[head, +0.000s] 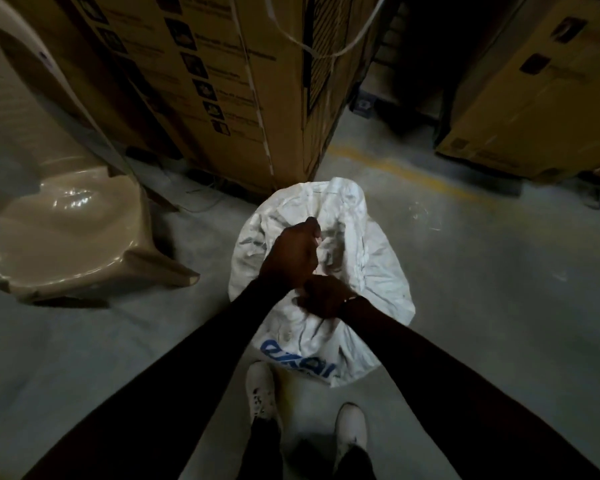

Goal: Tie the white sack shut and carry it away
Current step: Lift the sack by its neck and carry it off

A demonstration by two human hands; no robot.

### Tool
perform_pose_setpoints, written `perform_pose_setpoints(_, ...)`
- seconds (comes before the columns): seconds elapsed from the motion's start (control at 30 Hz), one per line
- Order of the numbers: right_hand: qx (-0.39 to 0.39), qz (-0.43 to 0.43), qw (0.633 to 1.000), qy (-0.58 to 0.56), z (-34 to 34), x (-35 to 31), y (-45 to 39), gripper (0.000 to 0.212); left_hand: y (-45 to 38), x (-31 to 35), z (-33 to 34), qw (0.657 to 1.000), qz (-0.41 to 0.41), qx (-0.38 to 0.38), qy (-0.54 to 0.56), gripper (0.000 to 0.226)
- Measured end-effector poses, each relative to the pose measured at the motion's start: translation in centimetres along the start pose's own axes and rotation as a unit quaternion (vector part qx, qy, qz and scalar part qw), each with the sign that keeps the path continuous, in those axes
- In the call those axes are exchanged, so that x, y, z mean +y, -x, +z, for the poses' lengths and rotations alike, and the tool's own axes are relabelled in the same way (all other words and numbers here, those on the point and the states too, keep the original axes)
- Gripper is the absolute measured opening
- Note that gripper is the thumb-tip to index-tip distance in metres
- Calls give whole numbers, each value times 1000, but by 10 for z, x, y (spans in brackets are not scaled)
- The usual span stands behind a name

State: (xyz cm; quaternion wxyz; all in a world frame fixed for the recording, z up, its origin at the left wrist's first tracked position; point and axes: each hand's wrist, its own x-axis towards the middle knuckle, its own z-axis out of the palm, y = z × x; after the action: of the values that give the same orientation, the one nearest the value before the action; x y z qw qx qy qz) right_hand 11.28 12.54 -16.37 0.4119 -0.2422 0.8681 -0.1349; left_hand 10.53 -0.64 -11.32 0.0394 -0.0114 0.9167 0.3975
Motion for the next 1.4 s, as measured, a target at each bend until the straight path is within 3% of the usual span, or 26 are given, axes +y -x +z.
perform_pose_setpoints(0.1,73,-10,996,-40,7,-5,-6,45,-24,-26,15,995,-42,-86,16,35)
perform_pose_setpoints(0.2,145,14,985,-91,8,0,-12,24,-29,-57,29,992,-57,-110,-9,27)
perform_pose_setpoints(0.27,196,58,974,-101,5,7,-15,24,-30,-72,38,991,-60,-110,-54,33)
perform_pose_setpoints(0.37,251,90,952,-149,5,18,-20,44,-31,-84,48,983,-51,-125,-126,34)
perform_pose_setpoints(0.53,216,165,941,-201,4,43,-41,54,-27,-94,57,966,-75,-147,-199,51)
perform_pose_setpoints(0.63,171,199,934,-241,7,50,-52,73,-20,-97,65,953,-107,-174,-224,70)
perform_pose_setpoints(0.77,144,208,925,-283,22,56,-59,94,-13,-105,70,948,-124,-181,-230,85)
perform_pose_setpoints(1.0,148,185,933,-271,40,69,-70,102,-7,-115,73,952,-114,-172,-227,91)
perform_pose_setpoints(1.13,148,164,937,-271,34,71,-61,93,8,-112,72,964,-85,-123,-221,82)
perform_pose_setpoints(1.23,185,120,941,-255,16,69,-45,70,27,-102,68,979,-61,-74,-181,68)
perform_pose_setpoints(1.33,302,108,927,-196,-11,60,-21,35,48,-83,61,979,-76,9,-190,59)
perform_pose_setpoints(1.4,392,121,899,-151,-32,59,-2,24,62,-69,55,973,-95,90,-188,63)
